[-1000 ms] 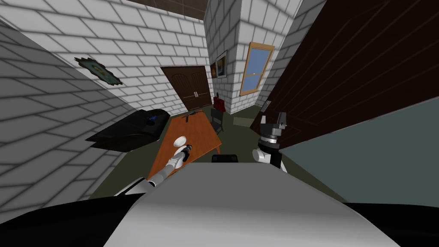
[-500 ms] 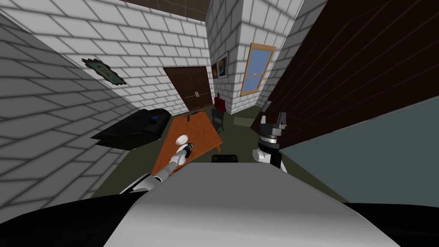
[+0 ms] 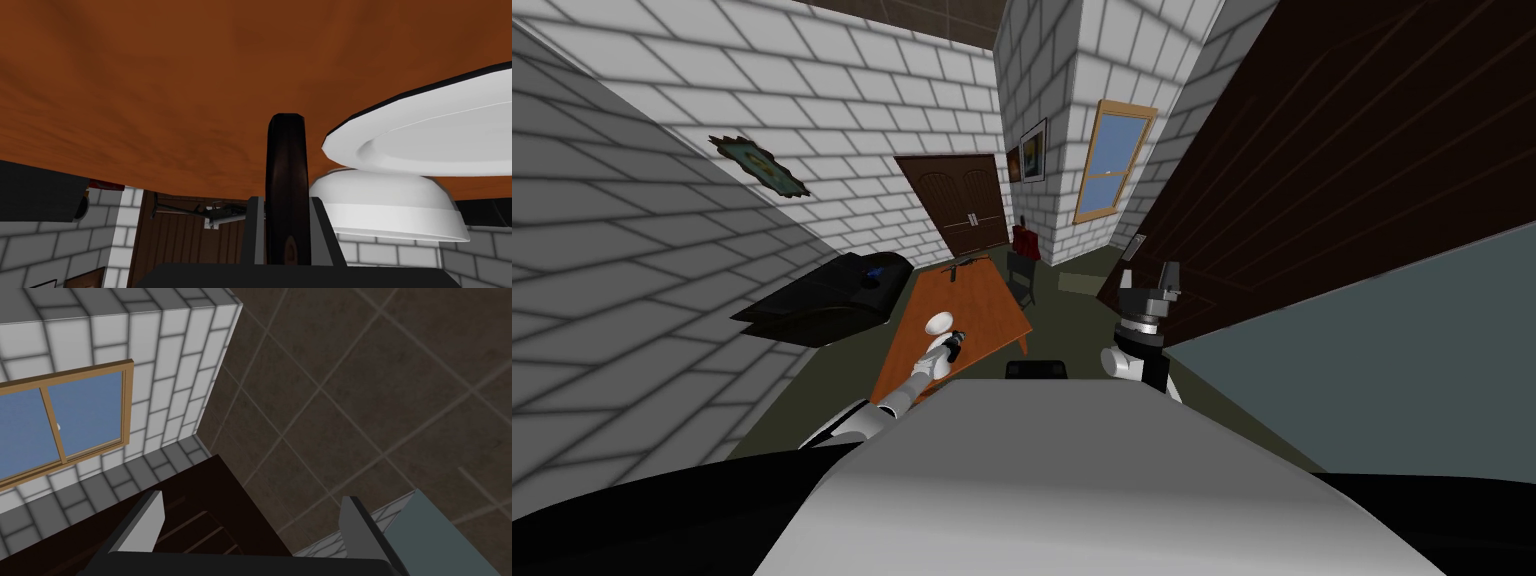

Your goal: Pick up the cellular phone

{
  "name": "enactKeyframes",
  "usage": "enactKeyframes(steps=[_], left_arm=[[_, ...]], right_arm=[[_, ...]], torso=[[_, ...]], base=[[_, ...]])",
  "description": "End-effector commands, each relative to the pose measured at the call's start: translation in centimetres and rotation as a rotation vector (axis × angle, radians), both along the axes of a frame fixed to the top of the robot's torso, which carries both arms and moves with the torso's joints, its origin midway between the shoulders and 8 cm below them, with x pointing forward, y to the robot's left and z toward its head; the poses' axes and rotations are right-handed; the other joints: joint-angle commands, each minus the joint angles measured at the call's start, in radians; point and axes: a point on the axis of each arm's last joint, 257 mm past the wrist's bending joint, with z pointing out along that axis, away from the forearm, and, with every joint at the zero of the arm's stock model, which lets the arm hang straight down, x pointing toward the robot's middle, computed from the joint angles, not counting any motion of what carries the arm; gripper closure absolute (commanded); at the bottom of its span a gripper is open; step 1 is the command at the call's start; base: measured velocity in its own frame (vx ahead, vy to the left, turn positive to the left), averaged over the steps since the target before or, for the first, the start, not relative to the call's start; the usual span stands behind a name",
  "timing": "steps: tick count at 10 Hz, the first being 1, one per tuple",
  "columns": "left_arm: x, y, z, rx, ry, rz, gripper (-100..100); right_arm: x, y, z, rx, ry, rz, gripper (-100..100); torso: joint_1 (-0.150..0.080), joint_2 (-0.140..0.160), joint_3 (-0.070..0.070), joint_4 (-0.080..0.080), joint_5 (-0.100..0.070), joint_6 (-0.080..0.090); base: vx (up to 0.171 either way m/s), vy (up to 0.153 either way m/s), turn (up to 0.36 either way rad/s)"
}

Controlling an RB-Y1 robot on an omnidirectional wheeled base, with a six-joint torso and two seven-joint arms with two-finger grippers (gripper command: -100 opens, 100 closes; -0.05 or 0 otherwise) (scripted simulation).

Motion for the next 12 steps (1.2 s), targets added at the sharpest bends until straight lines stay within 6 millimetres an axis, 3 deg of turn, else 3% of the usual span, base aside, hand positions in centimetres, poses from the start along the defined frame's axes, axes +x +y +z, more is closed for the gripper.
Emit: enactKeyframes(steps=[1,2,3,6,7,9,10,12], left_arm=[[0.2,-0.1,0.0,0.02,0.012,-0.017,100],[0.2,-0.1,0.0,0.026,0.015,-0.023,100],[1.7,-0.9,0.3,0.003,-0.004,-0.002,100],[1.6,-0.9,0.1,0.027,0.015,-0.026,100],[3.0,-1.8,0.4,0.001,-0.002,-0.006,100],[2.9,-1.8,0.3,0.025,0.016,-0.03,100],[4.3,-2.8,0.5,-0.007,-0.003,-0.006,100],[4.2,-2.8,0.4,0.011,0.014,-0.028,100]], right_arm=[[0.0,0.0,0.0,0.0,0.0,0.0,0],[0.0,0.0,0.0,0.0,0.0,0.0,0],[0.0,0.0,0.0,0.0,0.0,0.0,0],[0.0,0.0,0.0,0.0,0.0,0.0,0],[0.0,0.0,0.0,0.0,0.0,0.0,0],[0.0,0.0,0.0,0.0,0.0,0.0,0],[0.0,0.0,0.0,0.0,0.0,0.0,0],[0.0,0.0,0.0,0.0,0.0,0.0,0]], torso=[[0.0,0.0,0.0,0.0,0.0,0.0],[0.0,-0.001,-0.001,0.0,0.0,0.0],[-0.001,-0.002,-0.001,-0.001,-0.001,0.0],[-0.001,-0.001,-0.001,0.0,0.0,0.0],[-0.002,-0.002,-0.001,0.0,-0.001,0.0],[-0.001,0.0,0.0,0.0,0.0,0.0],[-0.001,-0.001,0.0,0.0,0.0,0.0],[0.0,0.001,0.001,0.0,0.0,0.0]], base=[[-0.027,0.016,-0.006],[-0.008,0.002,0.0],[-0.047,0.02,0.051],[-0.028,0.011,0.002],[-0.049,0.025,0.048],[-0.04,0.014,0.002],[-0.055,0.025,0.047],[-0.04,0.017,0.004]])
